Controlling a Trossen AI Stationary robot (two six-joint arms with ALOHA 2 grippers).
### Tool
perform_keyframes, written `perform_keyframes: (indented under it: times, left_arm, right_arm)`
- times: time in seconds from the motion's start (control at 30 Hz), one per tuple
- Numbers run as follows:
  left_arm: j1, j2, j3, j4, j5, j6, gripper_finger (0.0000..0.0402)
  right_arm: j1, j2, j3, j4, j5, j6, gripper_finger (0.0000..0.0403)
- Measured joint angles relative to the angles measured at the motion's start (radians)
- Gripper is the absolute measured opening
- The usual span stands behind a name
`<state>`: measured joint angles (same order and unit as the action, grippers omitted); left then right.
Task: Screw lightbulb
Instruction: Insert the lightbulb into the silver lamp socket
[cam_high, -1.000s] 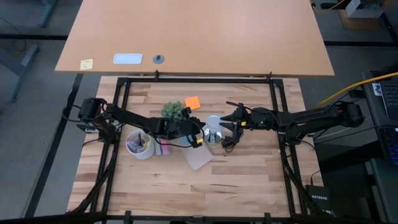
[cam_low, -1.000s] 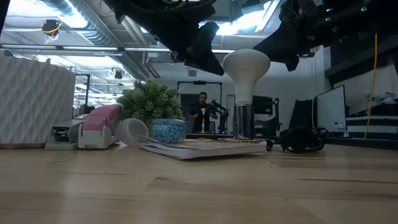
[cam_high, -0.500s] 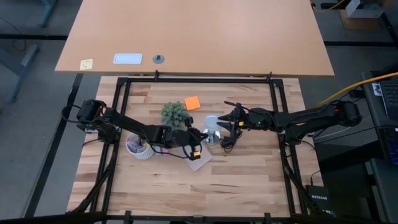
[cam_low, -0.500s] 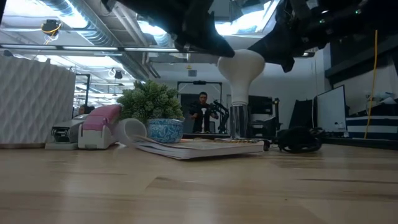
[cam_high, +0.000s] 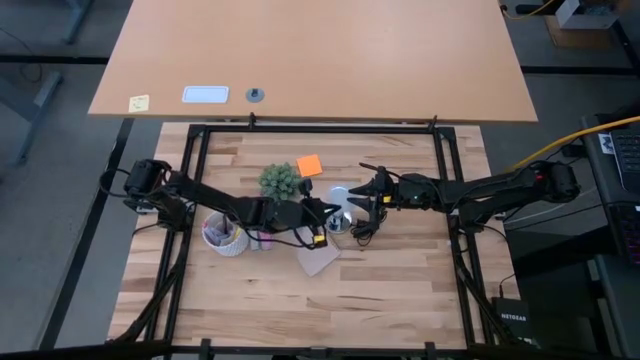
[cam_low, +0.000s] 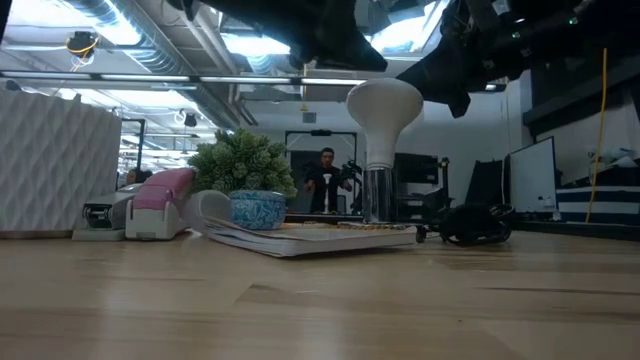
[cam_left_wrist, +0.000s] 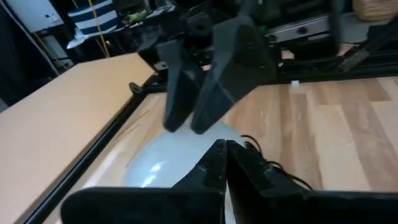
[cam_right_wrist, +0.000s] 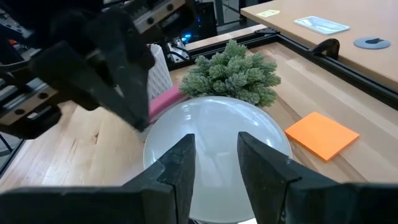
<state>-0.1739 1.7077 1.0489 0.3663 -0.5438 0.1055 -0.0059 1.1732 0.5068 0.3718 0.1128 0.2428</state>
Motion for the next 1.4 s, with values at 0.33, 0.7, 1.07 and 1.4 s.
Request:
perform_keyframes:
  times: [0.33, 0.7, 1.07, 1.4]
  left_arm:
    - [0.02, 0.0, 0.0, -0.033, -0.001, -0.037, 0.0001]
    - [-0.001, 0.0, 0.0, -0.018, -0.024, -0.022, 0.0001]
    - [-0.011, -0.013, 0.0, 0.008, -0.092, 0.014, 0.0001]
    - [0.023, -0.018, 0.0, -0.076, -0.116, -0.019, 0.0001]
  right_arm:
    - [0.0, 0.0, -0.001, 0.002, -0.002, 0.0, 0.0127]
    - [0.0, 0.001, -0.002, 0.027, -0.03, -0.003, 0.0127]
    - [0.0, 0.002, -0.002, 0.023, -0.037, 0.0, 0.0127]
    - [0.0, 0.002, -0.003, 0.024, -0.037, 0.0, 0.0127]
